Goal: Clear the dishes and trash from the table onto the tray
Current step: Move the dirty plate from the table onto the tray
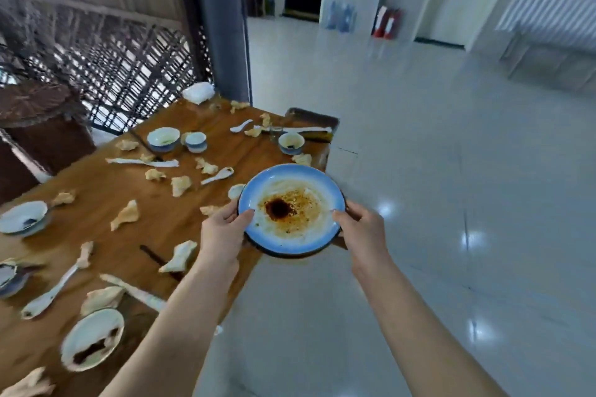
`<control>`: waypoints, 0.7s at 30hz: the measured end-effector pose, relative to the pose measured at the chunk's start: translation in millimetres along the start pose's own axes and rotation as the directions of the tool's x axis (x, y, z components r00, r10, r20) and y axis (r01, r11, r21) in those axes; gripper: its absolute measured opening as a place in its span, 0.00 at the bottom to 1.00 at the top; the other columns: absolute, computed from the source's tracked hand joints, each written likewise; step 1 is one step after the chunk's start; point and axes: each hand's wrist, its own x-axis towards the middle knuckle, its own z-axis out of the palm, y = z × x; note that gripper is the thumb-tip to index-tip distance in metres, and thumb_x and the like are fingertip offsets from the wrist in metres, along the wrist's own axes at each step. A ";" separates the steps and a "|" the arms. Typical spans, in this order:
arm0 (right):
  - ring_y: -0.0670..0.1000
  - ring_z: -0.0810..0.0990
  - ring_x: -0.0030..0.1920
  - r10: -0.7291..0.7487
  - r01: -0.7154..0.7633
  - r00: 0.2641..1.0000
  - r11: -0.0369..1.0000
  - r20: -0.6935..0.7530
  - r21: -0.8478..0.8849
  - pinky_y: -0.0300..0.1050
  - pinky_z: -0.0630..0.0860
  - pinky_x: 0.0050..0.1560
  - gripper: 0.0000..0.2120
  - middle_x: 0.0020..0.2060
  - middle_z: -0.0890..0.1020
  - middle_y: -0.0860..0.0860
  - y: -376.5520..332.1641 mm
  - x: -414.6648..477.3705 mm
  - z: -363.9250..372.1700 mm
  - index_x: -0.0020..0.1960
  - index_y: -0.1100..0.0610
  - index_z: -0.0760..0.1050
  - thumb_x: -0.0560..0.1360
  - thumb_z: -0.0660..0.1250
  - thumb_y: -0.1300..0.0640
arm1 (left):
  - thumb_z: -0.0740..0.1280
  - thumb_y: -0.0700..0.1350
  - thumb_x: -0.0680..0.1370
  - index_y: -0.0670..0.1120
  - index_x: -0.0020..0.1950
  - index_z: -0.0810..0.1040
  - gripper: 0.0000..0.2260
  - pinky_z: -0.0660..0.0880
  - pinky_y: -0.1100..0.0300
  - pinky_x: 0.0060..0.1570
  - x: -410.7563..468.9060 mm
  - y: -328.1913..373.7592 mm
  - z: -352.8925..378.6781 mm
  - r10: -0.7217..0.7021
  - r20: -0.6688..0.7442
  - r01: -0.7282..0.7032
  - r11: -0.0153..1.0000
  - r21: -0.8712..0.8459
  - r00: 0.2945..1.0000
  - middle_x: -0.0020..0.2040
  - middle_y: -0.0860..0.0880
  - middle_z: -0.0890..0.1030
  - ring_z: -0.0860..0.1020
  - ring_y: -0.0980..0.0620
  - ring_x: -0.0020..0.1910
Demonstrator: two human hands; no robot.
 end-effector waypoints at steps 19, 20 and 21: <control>0.50 0.81 0.40 0.119 0.000 0.935 0.942 -0.334 0.335 0.40 0.80 0.34 0.14 0.40 0.82 0.52 -30.9 170.5 -176.4 0.47 0.52 0.81 0.75 0.63 0.69 | 0.66 0.40 0.78 0.46 0.69 0.73 0.19 0.79 0.49 0.51 72.7 26.8 297.8 -0.014 0.402 -0.083 0.971 0.223 0.915 0.55 0.43 0.82 0.80 0.41 0.54; 0.50 0.81 0.41 0.125 0.001 0.931 0.939 -0.344 0.344 0.40 0.80 0.33 0.14 0.41 0.82 0.52 -35.2 186.3 -178.1 0.48 0.53 0.81 0.75 0.63 0.69 | 0.66 0.40 0.79 0.46 0.69 0.73 0.19 0.79 0.50 0.48 82.5 33.5 310.8 -0.003 0.423 -0.111 0.963 0.246 0.906 0.55 0.41 0.82 0.80 0.39 0.52; 0.51 0.81 0.41 0.127 0.008 0.927 0.935 -0.353 0.356 0.39 0.79 0.32 0.14 0.42 0.83 0.52 -39.0 201.4 -179.2 0.49 0.53 0.81 0.75 0.63 0.70 | 0.66 0.41 0.79 0.46 0.69 0.73 0.18 0.78 0.50 0.46 92.9 39.3 323.0 0.009 0.443 -0.137 0.956 0.258 0.896 0.54 0.40 0.82 0.80 0.38 0.49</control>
